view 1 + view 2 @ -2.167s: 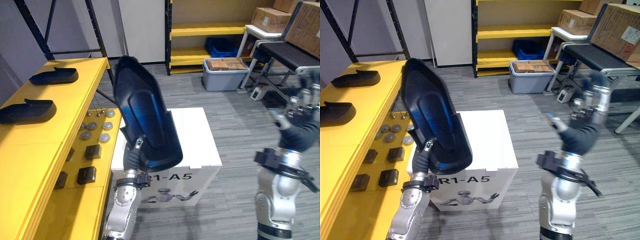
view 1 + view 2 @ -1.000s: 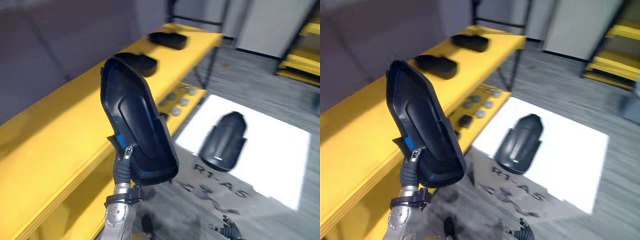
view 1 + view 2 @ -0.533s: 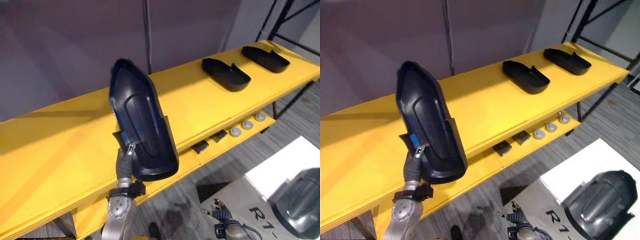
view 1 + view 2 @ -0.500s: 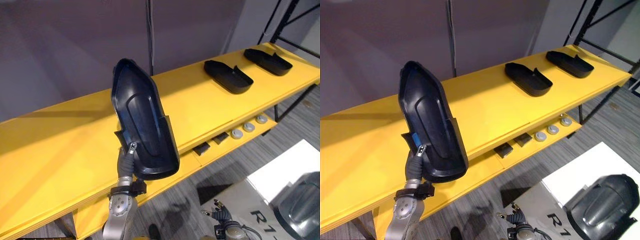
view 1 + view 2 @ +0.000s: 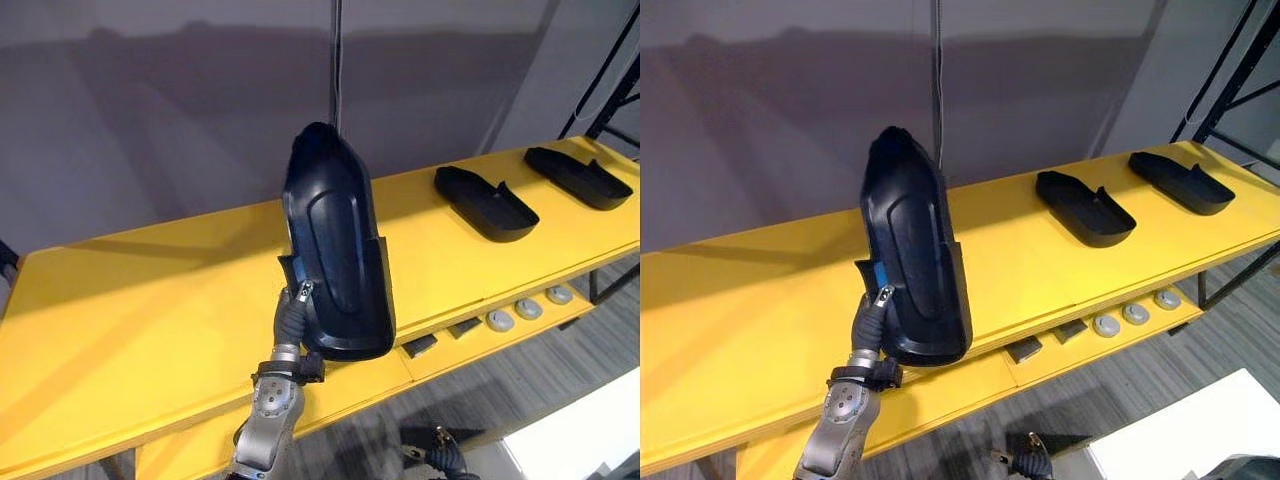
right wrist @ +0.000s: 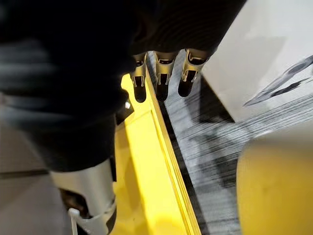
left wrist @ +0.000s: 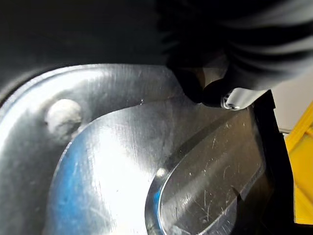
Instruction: Walk over and take plastic housings, then place them on the shelf
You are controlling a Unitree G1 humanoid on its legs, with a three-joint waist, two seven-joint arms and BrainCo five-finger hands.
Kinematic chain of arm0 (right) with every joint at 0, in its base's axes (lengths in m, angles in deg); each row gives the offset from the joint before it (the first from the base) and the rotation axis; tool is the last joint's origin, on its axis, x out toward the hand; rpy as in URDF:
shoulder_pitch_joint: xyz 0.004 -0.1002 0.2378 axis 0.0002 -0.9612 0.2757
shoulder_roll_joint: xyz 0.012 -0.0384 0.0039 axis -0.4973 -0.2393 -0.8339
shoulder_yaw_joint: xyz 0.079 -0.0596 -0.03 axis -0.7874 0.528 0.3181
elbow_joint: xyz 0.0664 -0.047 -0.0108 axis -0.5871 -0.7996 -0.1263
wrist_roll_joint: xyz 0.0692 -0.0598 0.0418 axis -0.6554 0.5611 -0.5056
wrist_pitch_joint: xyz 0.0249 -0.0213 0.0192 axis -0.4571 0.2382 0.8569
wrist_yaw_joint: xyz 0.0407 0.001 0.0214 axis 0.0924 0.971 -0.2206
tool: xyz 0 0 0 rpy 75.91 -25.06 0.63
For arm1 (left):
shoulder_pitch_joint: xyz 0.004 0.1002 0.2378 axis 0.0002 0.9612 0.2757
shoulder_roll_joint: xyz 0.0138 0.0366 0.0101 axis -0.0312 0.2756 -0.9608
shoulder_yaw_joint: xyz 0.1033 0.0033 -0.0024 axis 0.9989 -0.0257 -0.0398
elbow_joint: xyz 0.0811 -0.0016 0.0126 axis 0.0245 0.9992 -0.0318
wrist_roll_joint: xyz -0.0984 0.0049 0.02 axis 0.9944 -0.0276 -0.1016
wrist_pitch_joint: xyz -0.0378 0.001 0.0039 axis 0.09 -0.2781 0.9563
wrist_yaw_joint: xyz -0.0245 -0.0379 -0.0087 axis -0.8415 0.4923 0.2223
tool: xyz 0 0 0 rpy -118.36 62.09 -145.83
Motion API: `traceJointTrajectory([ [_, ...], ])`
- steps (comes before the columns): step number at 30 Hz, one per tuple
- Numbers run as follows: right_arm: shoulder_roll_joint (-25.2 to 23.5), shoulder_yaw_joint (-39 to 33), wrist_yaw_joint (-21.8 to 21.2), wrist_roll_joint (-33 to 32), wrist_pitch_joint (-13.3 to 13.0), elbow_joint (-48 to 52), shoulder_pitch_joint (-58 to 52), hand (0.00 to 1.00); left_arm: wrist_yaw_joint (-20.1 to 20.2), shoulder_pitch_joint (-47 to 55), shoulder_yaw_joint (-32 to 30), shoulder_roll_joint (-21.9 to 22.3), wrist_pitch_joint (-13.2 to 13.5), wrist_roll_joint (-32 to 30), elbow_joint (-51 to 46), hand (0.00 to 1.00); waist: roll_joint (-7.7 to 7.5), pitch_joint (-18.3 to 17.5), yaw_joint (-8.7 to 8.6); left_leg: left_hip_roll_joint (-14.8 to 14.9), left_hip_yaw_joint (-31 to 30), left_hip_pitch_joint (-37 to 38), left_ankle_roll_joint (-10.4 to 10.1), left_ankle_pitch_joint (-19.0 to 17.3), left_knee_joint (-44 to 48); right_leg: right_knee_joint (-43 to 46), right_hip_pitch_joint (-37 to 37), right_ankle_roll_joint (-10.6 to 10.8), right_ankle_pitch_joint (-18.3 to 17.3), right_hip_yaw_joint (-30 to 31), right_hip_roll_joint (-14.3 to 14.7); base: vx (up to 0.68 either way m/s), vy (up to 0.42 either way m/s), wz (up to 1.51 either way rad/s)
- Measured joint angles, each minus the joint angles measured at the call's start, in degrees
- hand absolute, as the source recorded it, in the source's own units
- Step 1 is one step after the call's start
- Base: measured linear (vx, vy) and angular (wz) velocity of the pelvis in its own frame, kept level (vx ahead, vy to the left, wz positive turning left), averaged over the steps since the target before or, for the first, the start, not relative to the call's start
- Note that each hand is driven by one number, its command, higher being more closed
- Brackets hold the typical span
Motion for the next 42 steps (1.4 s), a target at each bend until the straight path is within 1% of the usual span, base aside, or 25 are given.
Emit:
traceJointTrajectory([
  [1, -0.1, 0.1, 0.0, 0.0, 0.0, -0.3, -0.1, 0.0, -0.9, -0.6, -1.0, 0.0, -0.5, -0.7, 2.3, 1.0, -0.29, -0.3, -0.12, -0.3, -0.1, 1.3, -0.2, 0.7, -1.6, -1.5, 1.4, -0.1, 0.4, -0.4, 0.0, 0.05, 0.023, 0.07],
  [5, -0.2, 0.1, -0.4, 0.0, -0.1, -1.8, 0.7, 0.0, -3.5, -3.2, -4.6, 0.0, -2.1, -3.0, 7.4, 1.0, -0.43, -0.7, -0.05, -0.8, -0.1, 1.4, -0.1, 2.4, -4.3, -3.3, 1.2, -0.1, 1.7, -0.4, 0.1, 0.0, 0.007, 0.02],
  [6, -0.2, 0.1, -0.5, 0.0, -0.1, -1.9, 0.8, 0.0, -4.7, -5.3, -6.0, -0.2, -2.9, -4.0, 10.6, 1.0, -0.44, -0.7, -0.16, -1.0, -0.2, 1.6, -0.1, 3.1, -5.3, -3.6, 1.1, -0.1, 2.0, -0.5, 0.1, -0.03, -0.004, 0.01],
  [7, -0.2, 0.1, -0.5, 0.0, -0.1, -2.0, 0.9, 0.0, -4.9, -5.7, -6.3, -0.2, -3.1, -4.1, 11.2, 1.0, -0.44, -0.7, -0.17, -1.0, -0.2, 1.7, -0.1, 3.3, -5.6, -3.7, 1.1, -0.1, 2.0, -0.5, 0.1, -0.06, -0.009, 0.02],
  [9, -0.2, 0.1, -0.5, 0.0, -0.1, -2.5, 1.3, 0.0, -7.1, -9.3, -8.0, -0.7, -4.6, -4.4, 15.8, 1.0, -0.45, -0.6, -0.46, -1.0, -0.3, 1.8, -0.1, 4.7, -7.4, -4.3, 0.7, -0.3, 2.8, -0.5, 0.4, -0.1, -0.019, 0.0],
  [10, -0.1, 0.1, -0.6, 0.0, -0.1, -2.7, 1.5, 0.0, -7.5, -10.2, -8.5, -0.9, -4.8, -4.4, 16.8, 1.0, -0.46, -0.6, -0.7, -1.1, -0.4, 1.8, -0.1, 5.1, -7.8, -4.3, 0.5, -0.4, 3.0, -0.5, 0.4, -0.13, -0.025, 0.03],
  [12, 0.1, 0.1, -0.6, 0.0, 0.0, -3.8, 2.6, 0.0, -8.8, -14.4, -11.1, -1.8, -5.3, -4.4, 21.1, 1.0, -0.48, -0.6, -2.05, -1.2, -0.9, 1.8, 0.1, 6.7, -9.8, -4.9, 0.1, -0.8, 3.8, -0.9, 0.6, -0.13, -0.016, 0.07],
  [15, 0.4, 0.5, -0.7, 0.0, 0.0, -3.7, 2.9, 0.0, -10.6, -20.0, -14.1, -2.7, -6.6, -4.1, 26.1, 1.0, -0.61, -0.3, -3.23, -1.3, -1.2, 1.0, 0.0, 7.7, -10.9, -6.9, -0.8, -1.1, 5.4, -1.0, 0.9, -0.17, 0.004, 0.03],
  [20, 1.8, 1.1, -0.8, 0.2, 0.0, -3.8, 2.6, 0.0, -12.3, -25.2, -16.4, -3.8, -7.2, -2.8, 31.4, 1.0, -0.59, 0.4, -3.91, -1.4, -0.5, 0.7, -0.1, 7.8, -11.1, -8.4, -0.8, -0.7, 6.2, -0.4, 0.9, -0.08, 0.006, -0.09],
  [23, 2.1, 1.1, -0.9, 0.4, 0.0, -4.0, 2.3, 0.0, -13.0, -28.2, -17.7, -4.1, -7.2, -1.4, 33.5, 1.0, -0.49, 0.7, -5.02, -1.5, -0.6, 0.2, -0.1, 7.8, -11.1, -9.3, -0.9, -0.8, 6.5, -0.4, 1.0, 0.0, 0.0, 0.0],
  [24, 2.2, 1.1, -0.9, 0.4, 0.0, -4.2, 2.4, 0.0, -13.1, -29.0, -17.7, -4.3, -7.2, -1.3, 34.1, 1.0, -0.45, 0.7, -5.14, -1.5, -0.6, 0.0, -0.1, 7.8, -11.1, -9.3, -1.0, -1.1, 6.7, -0.4, 1.0, 0.04, -0.014, 0.0],
  [27, 2.5, 1.1, -0.9, 0.4, 0.0, -5.3, 2.6, 0.0, -13.1, -32.6, -17.7, -5.0, -7.4, 0.5, 37.2, 1.0, -0.33, 0.9, -5.55, -1.5, -0.4, -0.1, 0.3, 8.0, -10.9, -9.3, -0.8, -1.1, 7.2, -0.4, 1.2, 0.07, -0.025, -0.04],
  [28, 2.5, 1.1, -1.1, 0.4, 0.0, -5.8, 3.0, 0.0, -13.0, -34.1, -17.8, -5.5, -7.6, 1.0, 38.6, 1.0, -0.26, 1.0, -6.31, -1.7, -0.4, -0.1, 0.3, 8.0, -10.9, -9.8, -0.5, -1.1, 7.2, -0.4, 1.3, 0.05, -0.013, -0.01],
  [30, 2.5, 1.0, -1.1, 0.4, 0.0, -5.8, 3.4, 0.0, -12.9, -35.4, -17.8, -5.4, -7.7, 1.6, 39.6, 1.0, -0.06, 1.1, -6.5, -1.8, -0.4, 0.0, 0.3, 8.0, -10.9, -10.3, -0.1, -1.1, 7.3, -0.4, 1.3, 0.04, -0.012, 0.02],
  [36, 3.3, 1.0, -1.1, 0.4, 0.0, -7.0, 5.4, 0.0, -11.9, -38.8, -17.6, -3.7, -8.0, 4.8, 42.4, 1.0, 1.27, 2.7, -6.77, -1.8, -1.1, 0.8, 0.2, 7.9, -10.9, -11.4, 1.1, -1.2, 7.4, -0.8, 1.4, -0.01, -0.01, 0.03],
  [41, 3.6, 1.1, -1.2, 0.4, 0.1, -7.0, 5.6, 0.0, -11.7, -39.1, -16.4, -3.1, -7.9, 6.1, 42.8, 1.0, 1.37, 2.8, -7.73, -1.7, -1.6, 0.8, 0.0, 7.8, -10.9, -12.3, 1.6, -1.2, 7.9, -1.6, 1.3, -0.05, -0.008, 0.05],
  [42, 3.6, 1.2, -1.2, 0.4, 0.2, -7.1, 5.9, 0.0, -11.6, -39.1, -15.3, -3.1, -7.8, 6.7, 42.8, 0.0, 1.34, 2.8, -7.75, -1.7, -1.5, 0.8, 0.0, 7.8, -10.9, -12.5, 1.7, -1.2, 8.0, -1.5, 1.3, -0.05, -0.003, -0.01],
])
